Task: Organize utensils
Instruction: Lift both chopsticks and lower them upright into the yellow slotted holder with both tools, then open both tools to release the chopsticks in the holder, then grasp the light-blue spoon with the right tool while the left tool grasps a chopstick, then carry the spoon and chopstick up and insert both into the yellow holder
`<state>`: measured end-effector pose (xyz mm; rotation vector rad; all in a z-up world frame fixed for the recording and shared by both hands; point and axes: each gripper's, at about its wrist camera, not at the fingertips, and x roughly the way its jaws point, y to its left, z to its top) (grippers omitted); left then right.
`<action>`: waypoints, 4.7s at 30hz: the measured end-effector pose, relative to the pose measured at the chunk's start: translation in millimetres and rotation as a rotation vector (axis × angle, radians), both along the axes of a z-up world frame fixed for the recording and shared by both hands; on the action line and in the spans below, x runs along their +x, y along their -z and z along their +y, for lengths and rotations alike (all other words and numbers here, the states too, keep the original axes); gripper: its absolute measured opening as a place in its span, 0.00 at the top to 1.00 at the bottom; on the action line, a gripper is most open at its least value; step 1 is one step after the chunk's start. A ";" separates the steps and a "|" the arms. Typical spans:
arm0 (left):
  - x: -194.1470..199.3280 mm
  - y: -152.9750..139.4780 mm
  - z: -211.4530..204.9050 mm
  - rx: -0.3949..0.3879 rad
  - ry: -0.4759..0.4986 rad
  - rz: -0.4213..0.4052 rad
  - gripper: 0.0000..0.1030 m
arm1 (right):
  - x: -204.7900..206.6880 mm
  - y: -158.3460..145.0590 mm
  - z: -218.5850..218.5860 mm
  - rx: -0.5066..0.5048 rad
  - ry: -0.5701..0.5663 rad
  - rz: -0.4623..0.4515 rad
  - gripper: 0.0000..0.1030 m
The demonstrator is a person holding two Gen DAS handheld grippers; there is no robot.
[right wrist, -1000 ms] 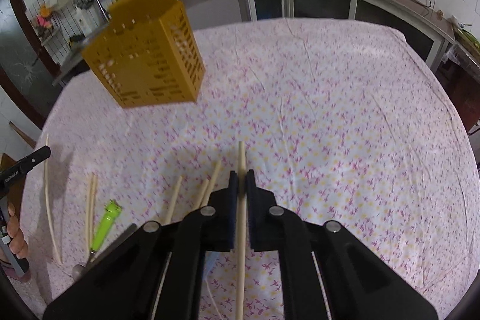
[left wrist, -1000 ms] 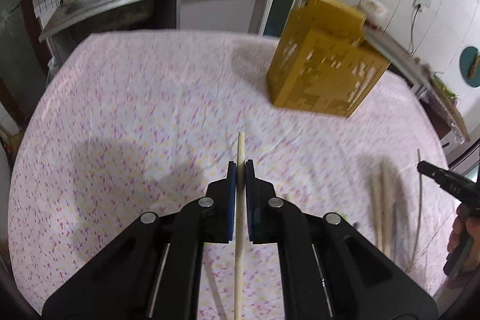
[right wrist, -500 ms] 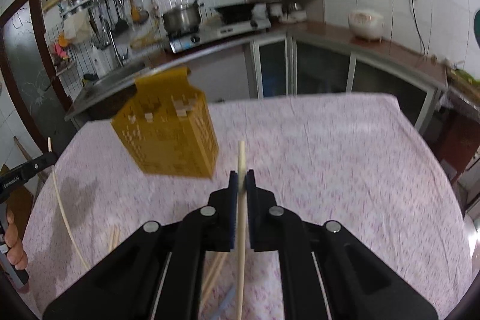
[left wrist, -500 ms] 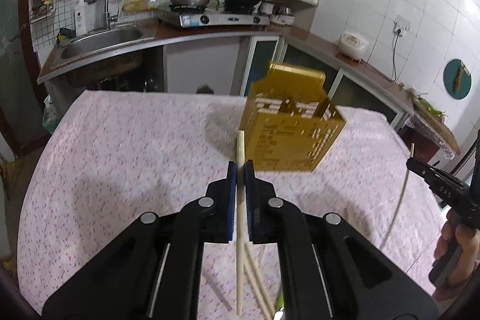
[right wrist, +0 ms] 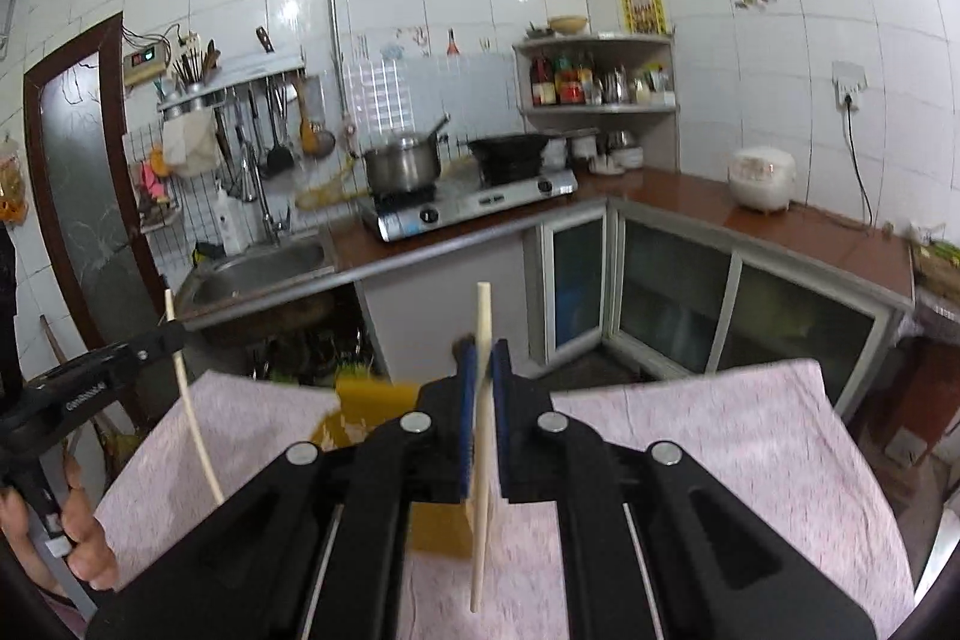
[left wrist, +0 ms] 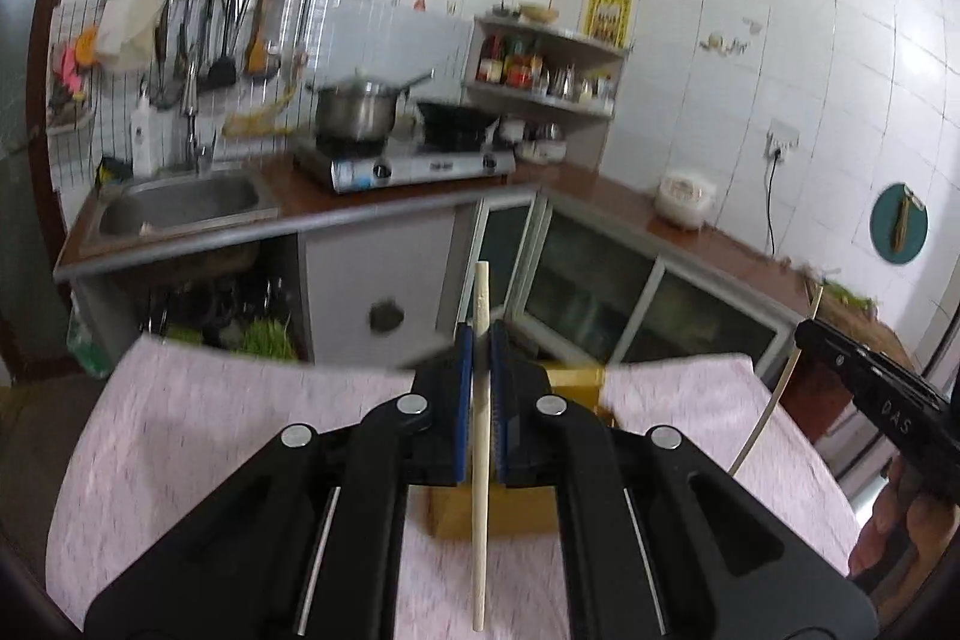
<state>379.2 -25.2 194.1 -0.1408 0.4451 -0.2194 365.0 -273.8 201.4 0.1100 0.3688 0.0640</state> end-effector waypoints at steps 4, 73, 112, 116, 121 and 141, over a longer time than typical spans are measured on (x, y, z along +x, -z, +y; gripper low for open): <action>27.5 -15.9 -11.8 -0.004 -0.020 -0.063 0.96 | 23.0 -17.7 5.8 0.004 -0.002 -0.037 0.94; -126.2 222.2 17.9 0.139 -0.054 0.488 0.16 | -105.8 239.2 -9.3 -0.075 0.094 0.542 0.48; -73.4 248.5 -11.8 0.250 0.036 0.681 0.88 | -81.6 251.7 7.9 -0.031 0.000 0.741 0.91; -74.2 248.5 -7.6 0.228 0.043 0.672 0.90 | -86.8 248.3 1.3 0.007 -0.013 0.711 0.92; -83.1 238.4 1.3 0.215 0.048 0.639 0.91 | -92.8 233.8 -1.9 0.018 -0.022 0.655 0.93; -123.2 122.4 9.7 0.174 0.012 0.207 0.96 | -101.1 170.2 -21.1 0.092 0.003 0.388 0.93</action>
